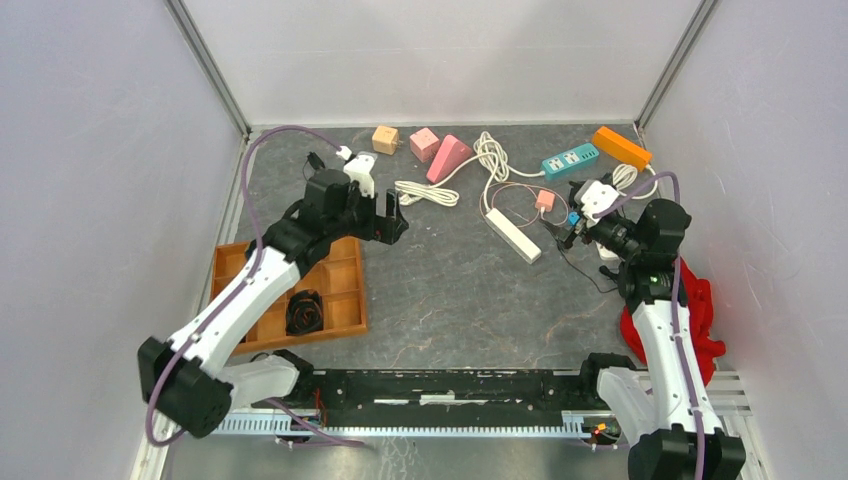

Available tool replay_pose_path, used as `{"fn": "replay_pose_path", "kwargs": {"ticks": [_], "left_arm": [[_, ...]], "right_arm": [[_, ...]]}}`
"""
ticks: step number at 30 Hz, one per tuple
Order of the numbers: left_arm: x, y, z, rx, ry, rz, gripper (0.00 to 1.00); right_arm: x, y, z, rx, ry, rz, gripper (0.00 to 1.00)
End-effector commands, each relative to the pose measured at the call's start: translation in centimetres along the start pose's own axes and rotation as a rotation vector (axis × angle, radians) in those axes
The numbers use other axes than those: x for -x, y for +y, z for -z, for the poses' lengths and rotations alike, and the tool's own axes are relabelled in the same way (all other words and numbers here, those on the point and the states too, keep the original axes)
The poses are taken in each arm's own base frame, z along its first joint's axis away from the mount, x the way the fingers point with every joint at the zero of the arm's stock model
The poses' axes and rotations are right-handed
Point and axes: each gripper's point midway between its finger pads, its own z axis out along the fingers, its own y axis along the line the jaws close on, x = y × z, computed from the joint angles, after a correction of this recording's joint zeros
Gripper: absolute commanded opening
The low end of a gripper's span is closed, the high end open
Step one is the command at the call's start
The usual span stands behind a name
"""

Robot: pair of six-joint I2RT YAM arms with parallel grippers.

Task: Pull the plug off the socket
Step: Reset both arms

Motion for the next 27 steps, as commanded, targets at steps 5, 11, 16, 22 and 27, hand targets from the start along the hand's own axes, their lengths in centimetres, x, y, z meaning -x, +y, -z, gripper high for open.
{"fn": "replay_pose_path", "kwargs": {"ticks": [5, 11, 16, 22, 27], "left_arm": [[-1.0, -11.9, 4.0, -0.168, -0.084, -0.058, 1.0], [-4.2, -15.7, 3.6, -0.1, -0.015, -0.239, 1.0], [-3.3, -15.0, 5.0, -0.149, -0.129, -0.18, 1.0], [-3.6, -12.6, 6.6, -0.174, -0.261, -0.091, 1.0], [-2.1, -10.2, 7.7, -0.099, -0.339, -0.065, 1.0]], "right_arm": [[0.5, -3.7, 3.1, -0.198, 0.186, 0.035, 0.98], [-0.9, -3.4, 4.2, -0.248, 0.252, -0.058, 0.98], [-0.9, -0.5, 4.0, -0.133, 0.23, -0.114, 0.98], [0.9, 3.8, 2.9, 0.073, 0.079, -0.182, 0.98], [1.0, 2.9, 3.2, 0.0, 0.089, -0.212, 0.98]]}}
